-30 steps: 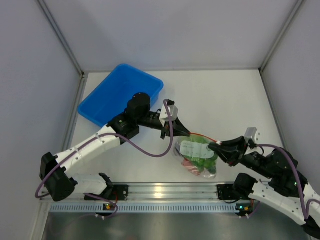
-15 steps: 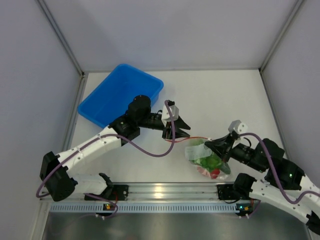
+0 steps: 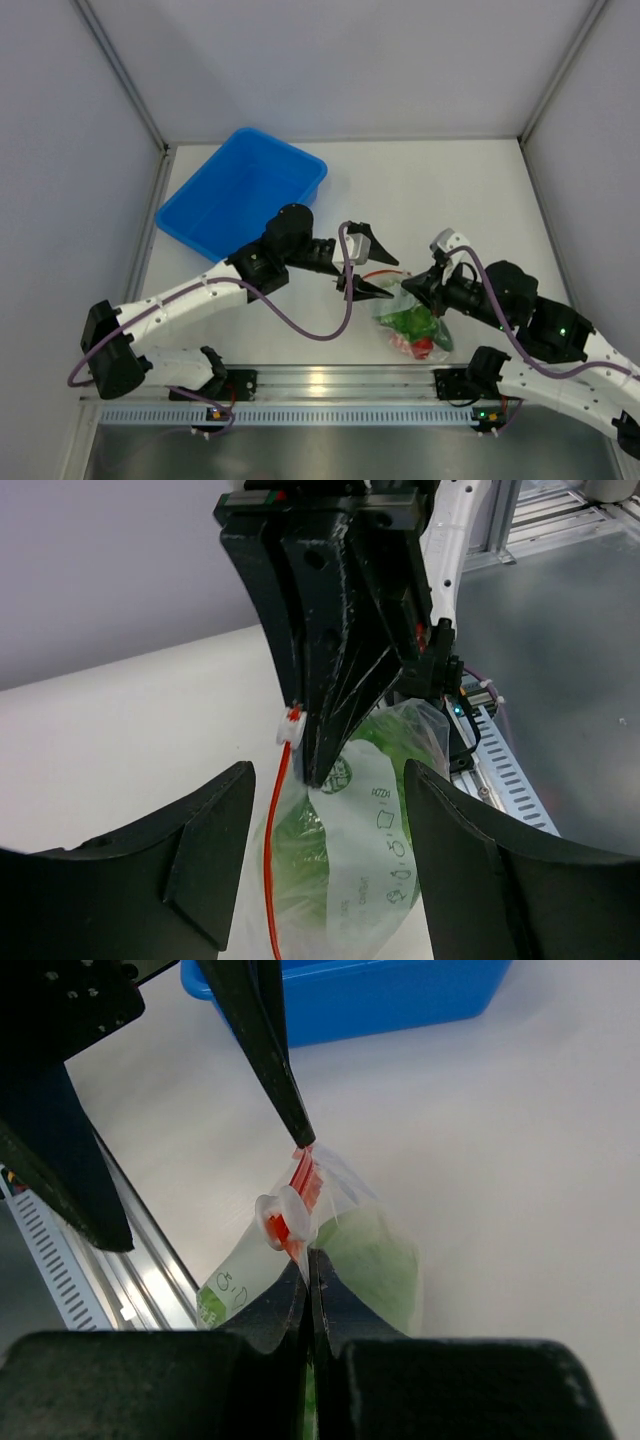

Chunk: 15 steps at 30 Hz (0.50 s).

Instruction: Open the zip-top bag and remove the fake food

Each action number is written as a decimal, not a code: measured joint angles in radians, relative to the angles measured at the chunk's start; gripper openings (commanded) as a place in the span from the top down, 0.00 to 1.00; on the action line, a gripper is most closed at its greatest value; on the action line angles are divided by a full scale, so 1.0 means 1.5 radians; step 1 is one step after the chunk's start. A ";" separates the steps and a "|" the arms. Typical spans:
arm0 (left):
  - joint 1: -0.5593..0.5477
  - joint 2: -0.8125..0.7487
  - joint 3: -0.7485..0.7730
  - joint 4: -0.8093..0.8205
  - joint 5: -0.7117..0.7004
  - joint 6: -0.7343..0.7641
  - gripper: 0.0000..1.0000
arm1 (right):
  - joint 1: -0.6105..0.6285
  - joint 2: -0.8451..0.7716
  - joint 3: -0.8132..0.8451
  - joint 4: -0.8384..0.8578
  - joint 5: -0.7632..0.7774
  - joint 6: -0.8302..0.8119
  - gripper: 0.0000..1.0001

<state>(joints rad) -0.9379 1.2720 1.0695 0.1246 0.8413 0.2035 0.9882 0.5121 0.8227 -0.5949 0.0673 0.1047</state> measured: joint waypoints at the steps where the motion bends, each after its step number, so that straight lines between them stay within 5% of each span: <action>1: -0.008 0.000 0.000 0.002 -0.007 0.005 0.33 | 0.000 0.004 0.002 -0.002 0.000 0.001 1.00; 5: -0.028 0.006 0.009 0.005 -0.034 0.012 0.36 | 0.000 0.015 0.007 -0.001 -0.003 0.002 1.00; 15: -0.035 0.039 0.027 0.010 -0.051 0.024 0.62 | 0.000 0.017 0.008 0.000 -0.017 0.002 1.00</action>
<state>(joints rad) -0.9897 1.3304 1.1103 0.1390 0.7643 0.2398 0.9882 0.5369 0.8341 -0.5949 0.0418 0.1070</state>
